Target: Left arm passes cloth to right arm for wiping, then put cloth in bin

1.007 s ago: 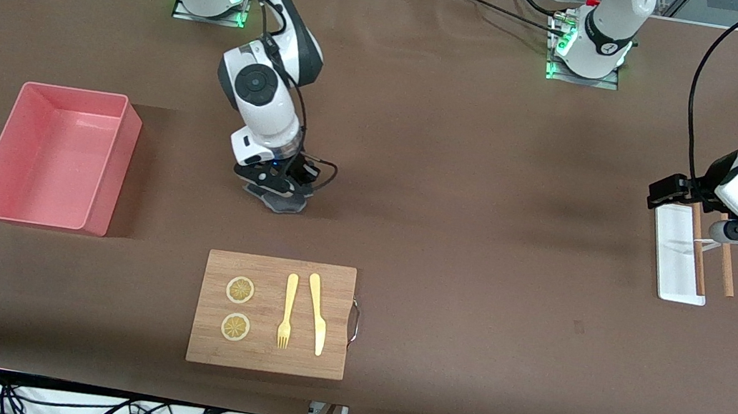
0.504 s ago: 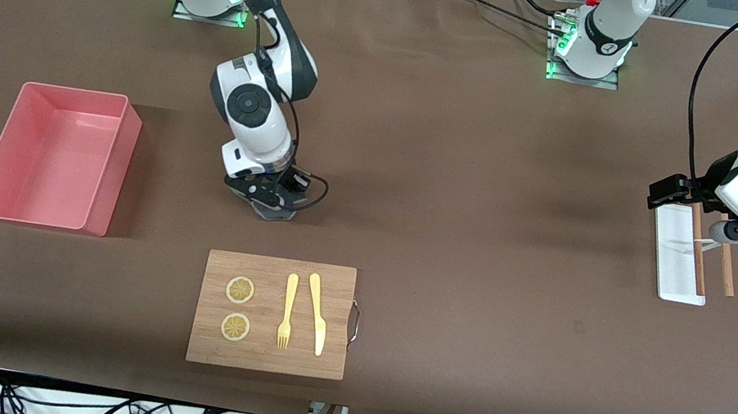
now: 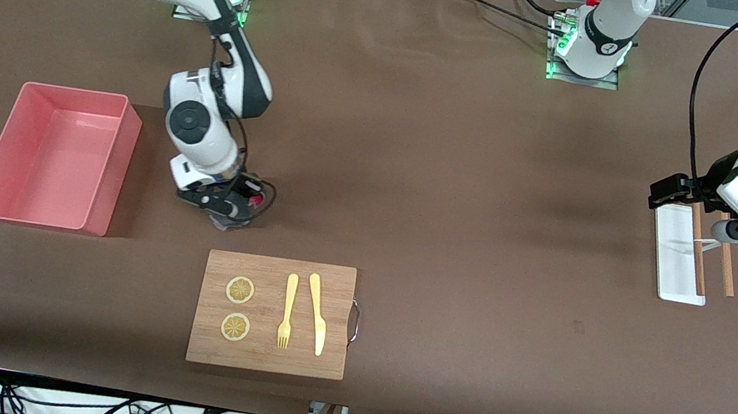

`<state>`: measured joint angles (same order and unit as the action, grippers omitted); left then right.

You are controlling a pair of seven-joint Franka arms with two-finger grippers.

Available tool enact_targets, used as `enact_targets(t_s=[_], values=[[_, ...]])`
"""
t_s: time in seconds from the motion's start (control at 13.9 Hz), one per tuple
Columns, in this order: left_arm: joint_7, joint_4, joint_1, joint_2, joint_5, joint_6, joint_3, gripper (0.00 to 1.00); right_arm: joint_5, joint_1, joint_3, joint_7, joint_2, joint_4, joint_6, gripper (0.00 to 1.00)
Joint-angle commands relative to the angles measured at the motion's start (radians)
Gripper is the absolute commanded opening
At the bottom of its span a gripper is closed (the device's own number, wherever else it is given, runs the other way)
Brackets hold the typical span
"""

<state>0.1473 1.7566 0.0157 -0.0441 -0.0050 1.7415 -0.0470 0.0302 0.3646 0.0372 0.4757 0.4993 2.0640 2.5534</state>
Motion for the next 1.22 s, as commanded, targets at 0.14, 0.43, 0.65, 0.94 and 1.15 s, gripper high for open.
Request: enact_targets(t_s=[0.14,0.43,0.65,0.94,1.15], values=[[-0.003,-0.034,0.018,0.015,0.005,-0.010,-0.011,1.00,0.002,-0.231,-0.011,-0.381,-0.070,0.088,0.007,0.00],[-0.003,-0.046,0.006,0.020,0.000,-0.011,-0.019,1.00,0.000,-0.299,-0.010,-0.494,-0.120,0.070,-0.074,0.00],[-0.003,-0.051,0.004,0.020,-0.003,-0.005,-0.030,1.00,-0.001,-0.299,0.019,-0.520,-0.182,-0.005,-0.258,0.00],[-0.005,-0.077,0.000,0.006,-0.003,0.000,-0.030,1.00,-0.006,-0.299,0.097,-0.649,-0.241,-0.129,-0.510,0.00],[-0.003,-0.075,0.003,0.006,-0.004,-0.005,-0.030,1.00,-0.009,-0.299,0.196,-0.802,-0.286,-0.140,-0.550,0.00]])
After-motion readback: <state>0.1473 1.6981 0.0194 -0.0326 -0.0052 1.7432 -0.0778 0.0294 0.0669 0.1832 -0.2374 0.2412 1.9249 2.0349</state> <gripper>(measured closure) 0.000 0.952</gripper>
